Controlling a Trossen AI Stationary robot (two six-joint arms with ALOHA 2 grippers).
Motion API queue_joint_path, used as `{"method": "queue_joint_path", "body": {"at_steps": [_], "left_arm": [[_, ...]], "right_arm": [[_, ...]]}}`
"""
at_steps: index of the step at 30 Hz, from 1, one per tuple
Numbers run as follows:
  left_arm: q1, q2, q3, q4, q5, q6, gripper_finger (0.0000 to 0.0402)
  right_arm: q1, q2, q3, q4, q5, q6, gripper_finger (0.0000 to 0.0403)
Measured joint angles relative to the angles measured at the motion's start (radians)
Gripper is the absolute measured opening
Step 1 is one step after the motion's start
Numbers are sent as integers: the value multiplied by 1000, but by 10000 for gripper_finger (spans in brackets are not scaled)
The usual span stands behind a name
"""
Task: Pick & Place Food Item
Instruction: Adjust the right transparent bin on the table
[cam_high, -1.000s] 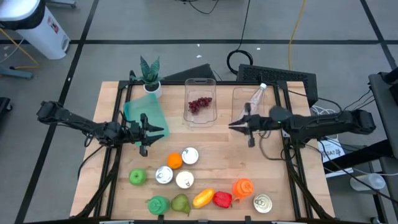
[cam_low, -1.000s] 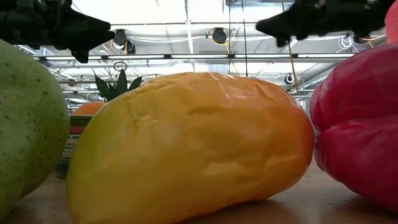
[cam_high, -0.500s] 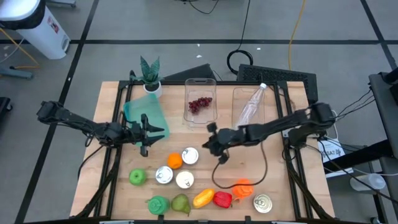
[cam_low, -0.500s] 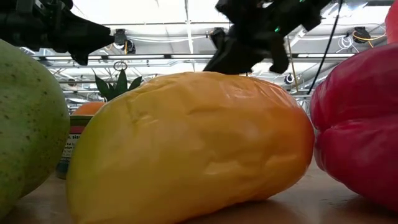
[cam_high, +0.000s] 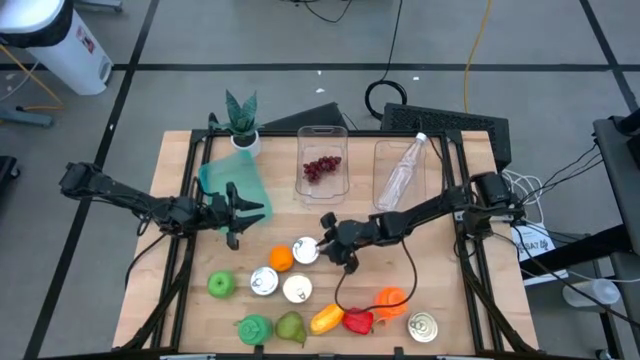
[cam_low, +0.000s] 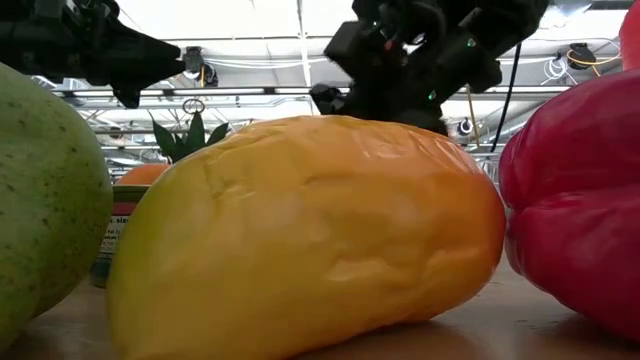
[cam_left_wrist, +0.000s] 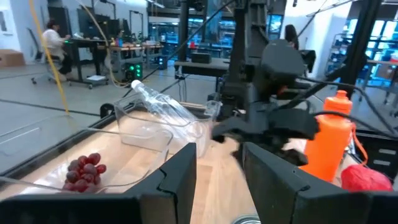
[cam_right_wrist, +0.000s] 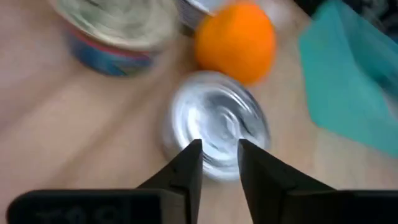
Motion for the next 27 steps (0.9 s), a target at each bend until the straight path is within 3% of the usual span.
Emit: {"method": "queue_joint_path", "body": {"at_steps": [3,10,15,27], "left_arm": [[2,0,0,0,-4,13,140],[2,0,0,1,-4,12,140],[2,0,0,-3,-4,4,140],[2,0,0,-3,-14,12,140]], "right_arm": [[9,-3,0,22,-50,-17,107],[11,-2,0,56,24,21,109],[-7,-2,0,40,-71,40,109],[29,119,38,69,-73,12,109]]}}
